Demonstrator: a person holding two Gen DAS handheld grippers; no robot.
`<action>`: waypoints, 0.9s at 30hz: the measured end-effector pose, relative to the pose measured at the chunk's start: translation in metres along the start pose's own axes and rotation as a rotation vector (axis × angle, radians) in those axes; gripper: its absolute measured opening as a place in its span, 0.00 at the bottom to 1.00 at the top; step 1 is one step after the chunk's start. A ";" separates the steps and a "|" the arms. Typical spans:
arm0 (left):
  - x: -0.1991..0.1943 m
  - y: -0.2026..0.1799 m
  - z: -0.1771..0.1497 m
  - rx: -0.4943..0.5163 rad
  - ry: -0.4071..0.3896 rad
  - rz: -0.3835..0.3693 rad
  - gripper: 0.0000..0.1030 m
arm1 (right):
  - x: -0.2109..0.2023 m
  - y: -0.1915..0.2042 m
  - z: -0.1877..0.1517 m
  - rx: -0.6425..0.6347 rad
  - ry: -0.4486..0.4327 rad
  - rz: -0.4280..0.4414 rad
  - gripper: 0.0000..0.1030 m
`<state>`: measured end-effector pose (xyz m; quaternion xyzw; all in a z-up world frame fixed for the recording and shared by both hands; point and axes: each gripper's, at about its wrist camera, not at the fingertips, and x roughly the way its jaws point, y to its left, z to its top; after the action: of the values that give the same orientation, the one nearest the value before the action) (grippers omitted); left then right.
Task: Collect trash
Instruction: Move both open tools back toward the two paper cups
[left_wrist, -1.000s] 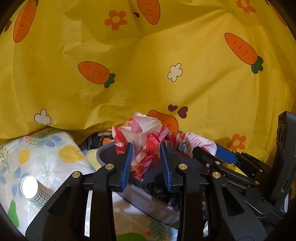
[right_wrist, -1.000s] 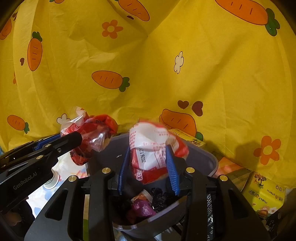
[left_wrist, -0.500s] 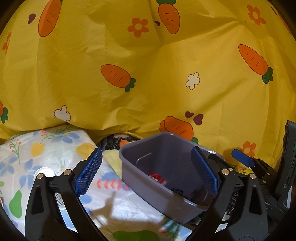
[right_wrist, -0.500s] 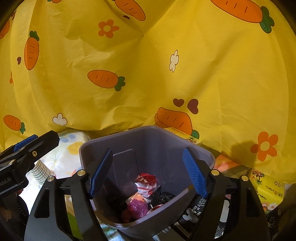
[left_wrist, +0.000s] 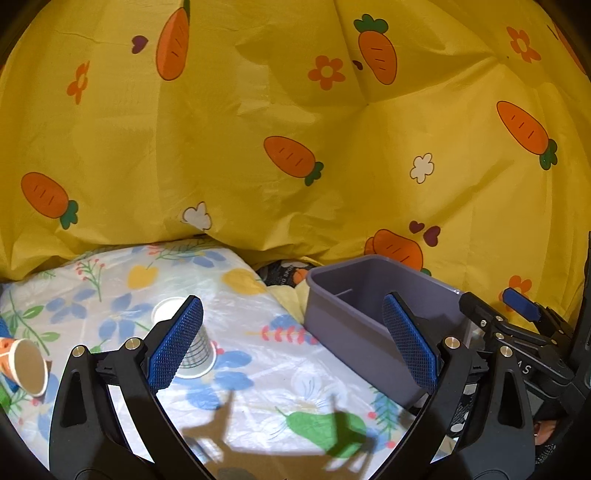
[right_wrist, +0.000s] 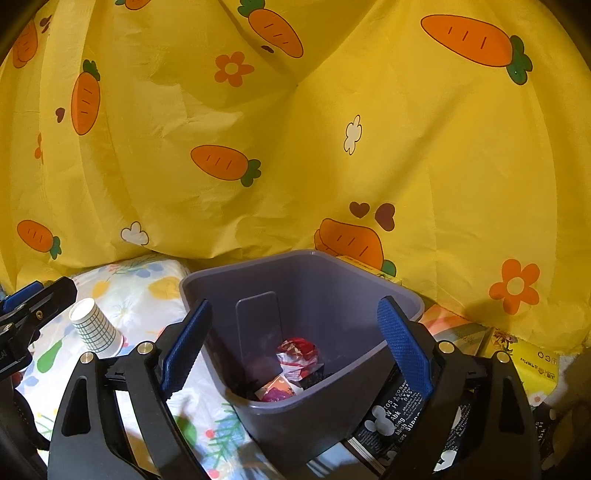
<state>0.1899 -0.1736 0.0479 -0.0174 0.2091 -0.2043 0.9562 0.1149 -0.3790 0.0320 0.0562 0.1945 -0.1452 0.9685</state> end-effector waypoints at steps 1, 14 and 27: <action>-0.005 0.004 -0.002 -0.001 -0.001 0.019 0.93 | -0.004 0.002 -0.001 -0.001 -0.003 0.007 0.85; -0.085 0.085 -0.041 -0.119 -0.021 0.254 0.93 | -0.042 0.074 -0.023 -0.088 0.001 0.185 0.87; -0.156 0.175 -0.086 -0.258 -0.015 0.484 0.93 | -0.051 0.152 -0.045 -0.172 0.058 0.331 0.87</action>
<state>0.0926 0.0533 0.0103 -0.0899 0.2245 0.0588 0.9685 0.0999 -0.2133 0.0184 0.0088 0.2222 0.0350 0.9743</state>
